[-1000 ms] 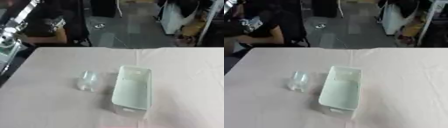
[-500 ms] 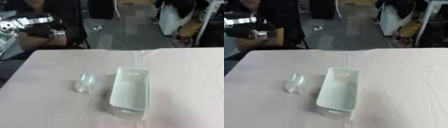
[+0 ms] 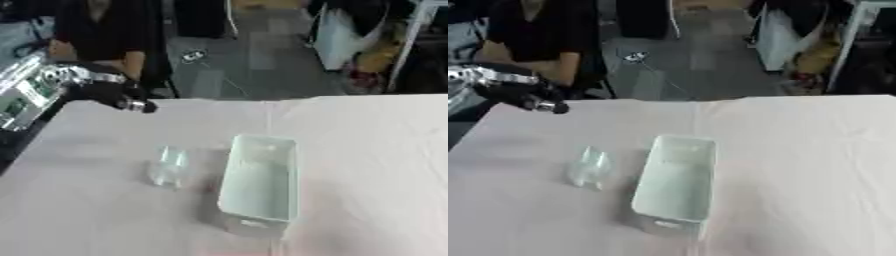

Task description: Pick up objects on the table and place them in the box.

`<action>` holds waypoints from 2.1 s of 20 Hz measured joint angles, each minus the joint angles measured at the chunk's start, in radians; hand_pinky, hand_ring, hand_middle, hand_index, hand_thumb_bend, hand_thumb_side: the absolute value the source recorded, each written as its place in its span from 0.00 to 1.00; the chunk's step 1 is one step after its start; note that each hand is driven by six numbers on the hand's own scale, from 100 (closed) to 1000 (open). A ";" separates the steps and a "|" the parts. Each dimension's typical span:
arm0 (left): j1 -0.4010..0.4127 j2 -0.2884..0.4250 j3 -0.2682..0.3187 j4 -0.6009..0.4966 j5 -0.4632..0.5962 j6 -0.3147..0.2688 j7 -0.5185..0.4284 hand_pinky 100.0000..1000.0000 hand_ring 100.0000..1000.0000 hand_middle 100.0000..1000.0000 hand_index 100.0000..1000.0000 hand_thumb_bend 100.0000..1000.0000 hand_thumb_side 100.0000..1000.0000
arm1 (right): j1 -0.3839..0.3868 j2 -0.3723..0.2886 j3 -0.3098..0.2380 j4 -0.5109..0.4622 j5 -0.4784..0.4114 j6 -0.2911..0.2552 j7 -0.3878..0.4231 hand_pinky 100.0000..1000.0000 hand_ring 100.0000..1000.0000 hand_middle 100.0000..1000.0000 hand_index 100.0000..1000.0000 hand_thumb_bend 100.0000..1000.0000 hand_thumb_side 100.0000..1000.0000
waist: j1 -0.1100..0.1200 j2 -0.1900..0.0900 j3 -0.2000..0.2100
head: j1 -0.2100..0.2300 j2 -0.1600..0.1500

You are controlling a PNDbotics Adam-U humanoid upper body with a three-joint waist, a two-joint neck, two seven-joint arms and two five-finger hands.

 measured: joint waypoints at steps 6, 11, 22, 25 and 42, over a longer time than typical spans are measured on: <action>-0.023 -0.078 -0.047 0.008 -0.104 -0.054 0.013 0.75 0.75 0.74 0.84 0.94 0.87 | -0.004 0.000 0.000 0.000 -0.001 0.000 0.001 0.88 0.91 0.91 0.94 0.00 0.61 | -0.002 0.002 0.000 | 0.003 0.002; -0.046 -0.115 -0.070 0.014 -0.145 -0.087 0.012 0.75 0.75 0.74 0.84 0.94 0.87 | -0.004 0.000 0.000 0.000 -0.004 -0.001 0.002 0.88 0.91 0.91 0.94 0.00 0.61 | -0.005 0.002 0.001 | 0.014 0.037; -0.061 -0.123 -0.112 0.015 -0.204 -0.155 -0.047 0.78 0.78 0.76 0.86 1.00 0.79 | -0.004 0.000 0.003 0.000 -0.006 -0.003 0.004 0.88 0.91 0.91 0.94 0.00 0.61 | -0.005 0.002 0.002 | 0.028 0.085; -0.061 -0.123 -0.118 0.022 -0.228 -0.175 -0.068 0.78 0.78 0.76 0.86 1.00 0.79 | -0.004 0.000 0.003 0.000 -0.006 -0.003 0.004 0.88 0.91 0.91 0.94 0.00 0.61 | -0.005 0.003 0.002 | 0.028 0.090; -0.061 -0.141 -0.135 0.033 -0.439 -0.306 0.014 0.83 0.80 0.76 0.87 0.99 0.77 | -0.007 0.000 0.006 0.000 -0.006 -0.004 0.005 0.88 0.91 0.91 0.94 0.00 0.60 | -0.005 0.006 0.002 | 0.027 0.091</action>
